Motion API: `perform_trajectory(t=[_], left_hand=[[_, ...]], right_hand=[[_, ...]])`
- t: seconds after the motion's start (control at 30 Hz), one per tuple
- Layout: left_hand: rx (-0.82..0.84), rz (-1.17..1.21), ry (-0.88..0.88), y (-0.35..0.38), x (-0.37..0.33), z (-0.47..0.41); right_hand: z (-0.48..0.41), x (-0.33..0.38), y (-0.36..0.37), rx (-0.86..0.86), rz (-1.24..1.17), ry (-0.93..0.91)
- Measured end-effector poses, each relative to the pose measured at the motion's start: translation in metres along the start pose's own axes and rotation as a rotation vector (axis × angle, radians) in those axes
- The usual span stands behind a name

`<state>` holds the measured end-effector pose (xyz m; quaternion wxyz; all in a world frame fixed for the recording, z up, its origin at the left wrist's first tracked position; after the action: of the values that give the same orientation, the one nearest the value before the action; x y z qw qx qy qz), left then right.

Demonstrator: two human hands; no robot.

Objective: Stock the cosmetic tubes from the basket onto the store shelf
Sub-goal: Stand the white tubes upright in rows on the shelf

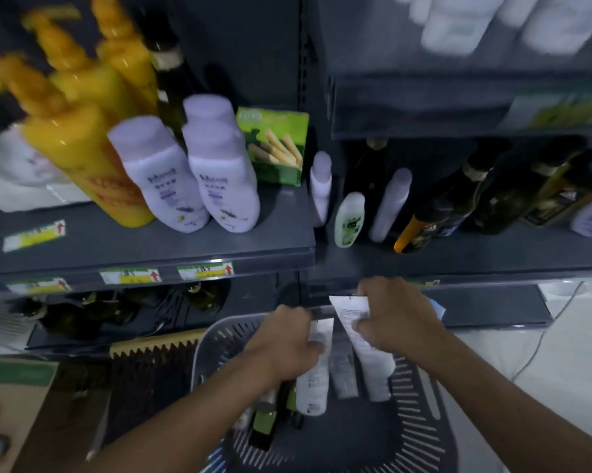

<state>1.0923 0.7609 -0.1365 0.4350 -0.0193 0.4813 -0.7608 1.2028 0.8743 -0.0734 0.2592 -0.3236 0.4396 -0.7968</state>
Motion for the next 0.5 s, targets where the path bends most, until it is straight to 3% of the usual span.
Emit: perform_trajectory(t=[0.23, 0.5], left_hand=[[-0.161, -0.04, 0.129, -0.123, -0.066, 0.064], [-0.386, -0.11, 0.316, -0.245, -0.171, 0.134]], right_hand=[[0.046, 0.046, -0.136, -0.182, 0.028, -0.11], [0.115, 0.046, -0.268, -0.403, 0.074, -0.165]])
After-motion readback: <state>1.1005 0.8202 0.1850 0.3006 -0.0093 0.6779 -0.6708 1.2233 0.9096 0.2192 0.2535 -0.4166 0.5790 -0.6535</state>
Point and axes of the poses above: each hand's wrist, its own z-axis away from the middle knuckle, its own y-axis out of the palm, x = y × z, the point moved 7 cm from there along -z, towards the middle knuckle, and after that the axes turned 11 degrees about -y, right-handed, at the moved point
